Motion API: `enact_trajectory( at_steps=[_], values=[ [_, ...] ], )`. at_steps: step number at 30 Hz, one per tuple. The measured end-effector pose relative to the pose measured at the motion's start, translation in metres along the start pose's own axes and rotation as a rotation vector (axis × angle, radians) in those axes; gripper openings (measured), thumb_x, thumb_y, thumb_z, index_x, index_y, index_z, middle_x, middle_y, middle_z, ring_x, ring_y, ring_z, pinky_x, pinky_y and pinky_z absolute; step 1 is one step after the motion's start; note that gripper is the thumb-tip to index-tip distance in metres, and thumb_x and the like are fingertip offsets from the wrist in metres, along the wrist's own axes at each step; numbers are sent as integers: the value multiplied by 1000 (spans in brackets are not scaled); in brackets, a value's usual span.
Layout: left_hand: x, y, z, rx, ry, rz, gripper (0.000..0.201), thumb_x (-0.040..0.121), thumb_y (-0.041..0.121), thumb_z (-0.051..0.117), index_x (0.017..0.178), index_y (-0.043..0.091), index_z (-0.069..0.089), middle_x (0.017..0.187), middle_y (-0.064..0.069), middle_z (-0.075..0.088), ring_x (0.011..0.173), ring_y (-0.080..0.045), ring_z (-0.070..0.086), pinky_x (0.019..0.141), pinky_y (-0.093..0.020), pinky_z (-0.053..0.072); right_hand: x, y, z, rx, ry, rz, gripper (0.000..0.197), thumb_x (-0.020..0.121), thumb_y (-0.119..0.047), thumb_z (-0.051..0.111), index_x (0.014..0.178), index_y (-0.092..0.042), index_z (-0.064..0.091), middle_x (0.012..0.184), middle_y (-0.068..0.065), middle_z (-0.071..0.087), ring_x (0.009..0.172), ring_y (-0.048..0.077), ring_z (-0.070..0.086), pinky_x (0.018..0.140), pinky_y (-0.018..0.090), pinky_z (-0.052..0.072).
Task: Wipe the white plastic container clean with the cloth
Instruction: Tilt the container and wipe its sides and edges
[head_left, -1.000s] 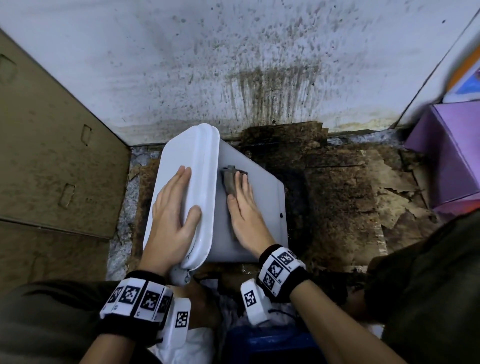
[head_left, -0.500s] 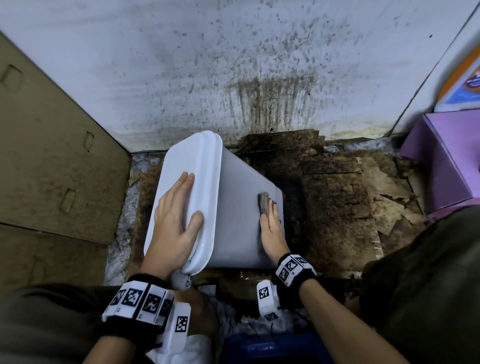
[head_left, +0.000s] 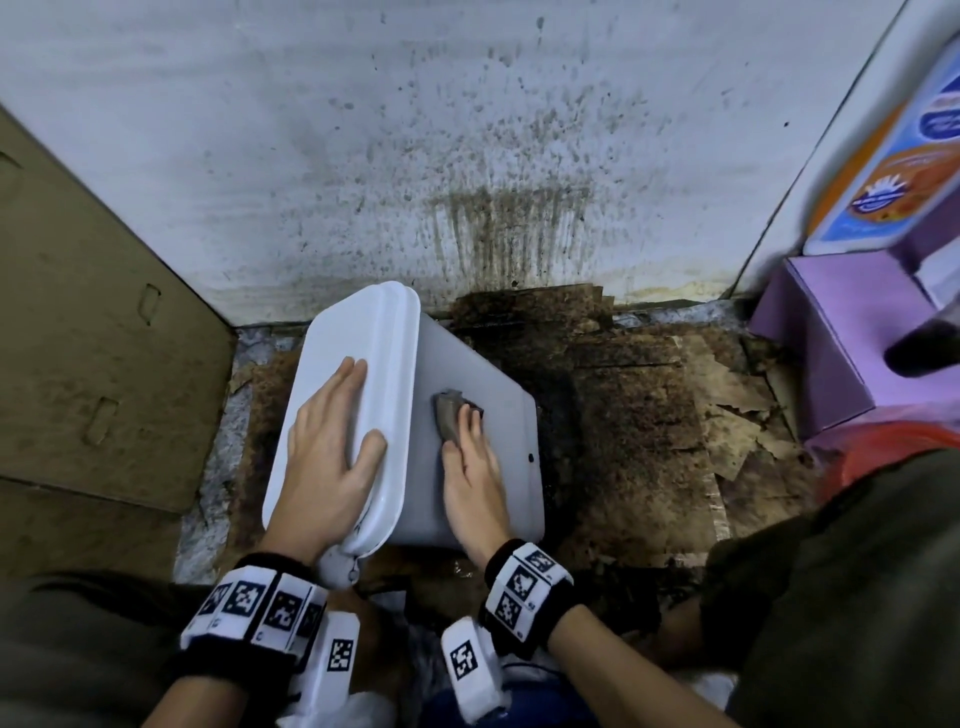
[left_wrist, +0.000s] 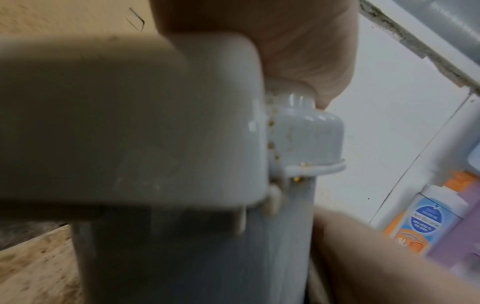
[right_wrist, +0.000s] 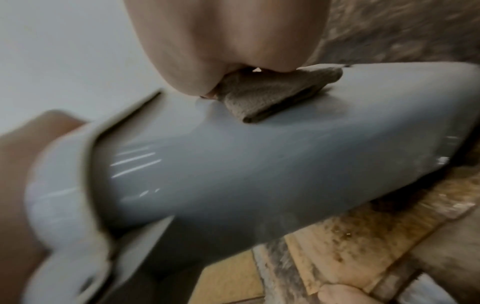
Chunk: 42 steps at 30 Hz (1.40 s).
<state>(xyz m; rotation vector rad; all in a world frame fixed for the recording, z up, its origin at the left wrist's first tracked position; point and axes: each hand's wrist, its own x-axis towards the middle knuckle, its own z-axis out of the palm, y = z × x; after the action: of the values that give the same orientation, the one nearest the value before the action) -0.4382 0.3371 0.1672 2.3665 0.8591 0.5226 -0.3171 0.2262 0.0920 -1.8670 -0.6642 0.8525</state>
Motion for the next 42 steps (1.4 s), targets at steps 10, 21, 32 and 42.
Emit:
enact_trajectory(
  at_steps=[10,21,32,42],
  values=[
    [-2,-1,1,-4,-4,7,68,95,48,37,159,26,27,166,5,25,152,-18,23,122,-43,21,-13,23,-3,-263,12,-376,57,108,-36,23,161,-25,5,169,-11,4,154,1,7,123,21,8],
    [-4,7,0,-29,-14,-20,70,92,48,38,159,29,28,166,8,25,152,-15,22,122,-39,19,-6,111,-32,-71,-26,329,57,110,-29,29,161,-21,7,168,7,17,149,31,30,118,31,20],
    [0,9,3,3,-6,-17,71,91,48,36,158,24,29,166,3,27,151,-20,24,122,-42,20,-24,19,1,-111,30,191,57,109,-35,24,162,-22,7,170,-1,5,155,21,13,125,35,7],
    [0,8,3,9,-16,-22,71,92,48,35,159,26,26,166,5,25,152,-18,22,123,-43,21,-43,7,7,-161,81,-260,59,105,-53,13,160,-33,13,168,-16,10,138,9,31,119,30,24]
  ],
)
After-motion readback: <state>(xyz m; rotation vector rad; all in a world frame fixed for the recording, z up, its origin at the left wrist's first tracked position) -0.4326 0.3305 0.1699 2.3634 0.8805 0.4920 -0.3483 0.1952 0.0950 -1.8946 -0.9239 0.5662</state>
